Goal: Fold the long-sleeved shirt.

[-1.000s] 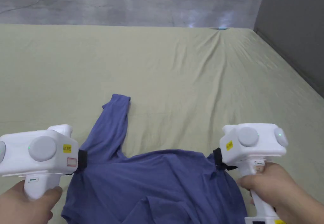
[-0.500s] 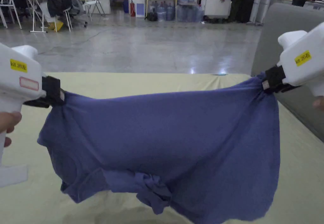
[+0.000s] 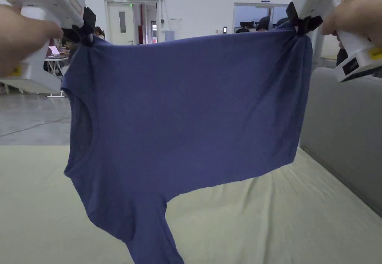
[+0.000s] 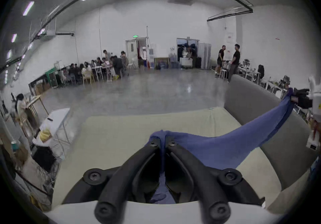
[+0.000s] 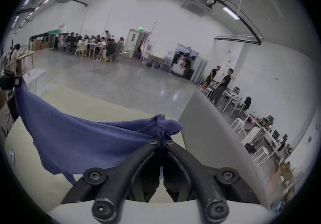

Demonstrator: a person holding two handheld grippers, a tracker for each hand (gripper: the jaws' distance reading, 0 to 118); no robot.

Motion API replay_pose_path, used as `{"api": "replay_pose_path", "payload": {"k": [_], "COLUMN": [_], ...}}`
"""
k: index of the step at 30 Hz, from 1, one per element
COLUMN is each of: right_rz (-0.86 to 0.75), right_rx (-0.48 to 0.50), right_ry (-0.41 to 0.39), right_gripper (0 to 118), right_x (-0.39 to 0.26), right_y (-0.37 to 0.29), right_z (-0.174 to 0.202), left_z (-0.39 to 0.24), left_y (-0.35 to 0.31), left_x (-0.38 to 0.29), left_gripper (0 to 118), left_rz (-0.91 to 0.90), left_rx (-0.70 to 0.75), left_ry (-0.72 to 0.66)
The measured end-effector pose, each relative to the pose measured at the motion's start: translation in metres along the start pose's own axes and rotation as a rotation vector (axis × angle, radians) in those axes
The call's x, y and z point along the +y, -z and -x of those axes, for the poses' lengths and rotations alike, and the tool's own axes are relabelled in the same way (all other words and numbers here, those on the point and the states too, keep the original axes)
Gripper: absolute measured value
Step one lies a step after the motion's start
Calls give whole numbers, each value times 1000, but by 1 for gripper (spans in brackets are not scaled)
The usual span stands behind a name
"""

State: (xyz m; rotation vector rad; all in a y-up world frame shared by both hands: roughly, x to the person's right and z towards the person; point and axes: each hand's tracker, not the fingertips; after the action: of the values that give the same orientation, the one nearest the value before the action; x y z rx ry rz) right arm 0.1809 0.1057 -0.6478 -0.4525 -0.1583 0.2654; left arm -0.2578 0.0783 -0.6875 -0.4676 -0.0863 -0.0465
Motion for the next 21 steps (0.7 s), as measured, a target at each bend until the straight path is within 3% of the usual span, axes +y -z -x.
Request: {"api": "replay_pose_path", "payload": {"k": [7, 10, 16, 21], "right_rz": [-99, -169, -91, 48], "right_rx": [-19, -37, 66, 125], "right_ry": [49, 93, 56, -2], "right_gripper": [0, 0, 0, 0], "right_x": [46, 44, -22, -126], "right_y": [-7, -7, 26, 72], "right_z": [-17, -25, -11, 16], "left_z": [12, -3, -10, -26], "left_y": [-15, -30, -1, 41], "left_x": [75, 65, 12, -80], "left_gripper": [0, 0, 0, 0], "left_rz": [-138, -149, -37, 168], "left_rx": [-14, -32, -38, -38], "left_ry": [-156, -166, -177, -61]}}
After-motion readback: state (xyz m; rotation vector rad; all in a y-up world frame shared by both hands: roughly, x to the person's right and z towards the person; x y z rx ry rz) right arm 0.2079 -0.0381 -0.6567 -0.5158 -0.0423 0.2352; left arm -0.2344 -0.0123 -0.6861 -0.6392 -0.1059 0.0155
